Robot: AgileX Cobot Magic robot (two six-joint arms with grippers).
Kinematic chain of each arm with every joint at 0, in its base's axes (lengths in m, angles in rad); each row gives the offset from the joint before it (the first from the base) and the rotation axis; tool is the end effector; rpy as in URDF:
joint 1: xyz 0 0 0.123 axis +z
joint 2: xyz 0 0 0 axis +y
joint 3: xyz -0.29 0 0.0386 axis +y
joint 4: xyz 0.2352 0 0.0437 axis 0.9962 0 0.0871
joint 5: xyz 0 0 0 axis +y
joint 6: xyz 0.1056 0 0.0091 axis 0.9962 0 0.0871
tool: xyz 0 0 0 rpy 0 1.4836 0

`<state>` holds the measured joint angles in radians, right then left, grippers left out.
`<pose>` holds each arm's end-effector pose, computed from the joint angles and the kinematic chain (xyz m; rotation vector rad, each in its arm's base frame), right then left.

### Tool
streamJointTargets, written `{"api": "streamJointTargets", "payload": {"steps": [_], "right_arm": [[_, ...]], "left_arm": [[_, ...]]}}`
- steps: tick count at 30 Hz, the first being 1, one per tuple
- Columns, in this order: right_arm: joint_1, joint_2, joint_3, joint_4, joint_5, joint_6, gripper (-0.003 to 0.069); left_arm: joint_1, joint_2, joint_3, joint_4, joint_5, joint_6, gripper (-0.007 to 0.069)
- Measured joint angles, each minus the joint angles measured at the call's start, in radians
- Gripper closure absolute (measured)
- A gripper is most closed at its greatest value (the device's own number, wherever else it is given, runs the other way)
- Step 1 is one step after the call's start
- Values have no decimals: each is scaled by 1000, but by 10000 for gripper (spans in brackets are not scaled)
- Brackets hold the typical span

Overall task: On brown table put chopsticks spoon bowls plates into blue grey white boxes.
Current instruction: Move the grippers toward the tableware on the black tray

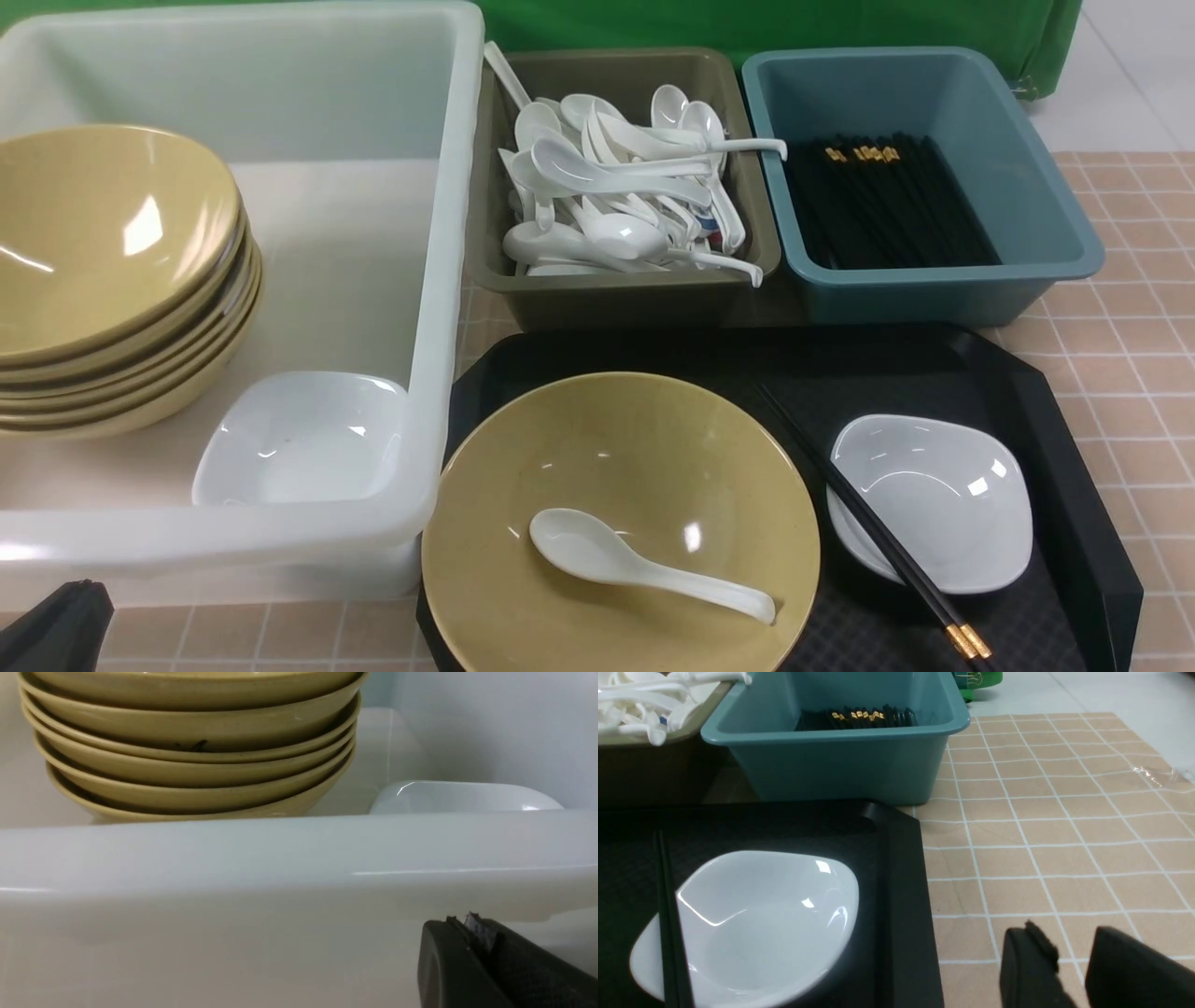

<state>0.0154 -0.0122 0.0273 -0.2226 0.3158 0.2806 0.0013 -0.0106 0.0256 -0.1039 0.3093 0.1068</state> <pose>0.0483 -0.0066 0.1733 0.0969 1.8040 -0.0021 0.0484 -0.0033 0.1738 0.0284 1.8060 -0.0220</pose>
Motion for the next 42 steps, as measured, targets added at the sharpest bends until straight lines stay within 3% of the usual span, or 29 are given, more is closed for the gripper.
{"api": "streamJointTargets", "payload": {"steps": [23, 33, 39, 42], "right_arm": [[0, 0, 0, 0, -1, 56, 421], [0, 0, 0, 0, -1, 60, 419], [0, 0, 0, 0, -1, 63, 419], [0, 0, 0, 0, -1, 63, 419]], "left_arm": [[0, 0, 0, 1, 0, 0, 623], [0, 0, 0, 91, -8, -3, 623], [0, 0, 0, -7, -83, -38, 623], [0, 0, 0, -175, -140, -113, 623]]}}
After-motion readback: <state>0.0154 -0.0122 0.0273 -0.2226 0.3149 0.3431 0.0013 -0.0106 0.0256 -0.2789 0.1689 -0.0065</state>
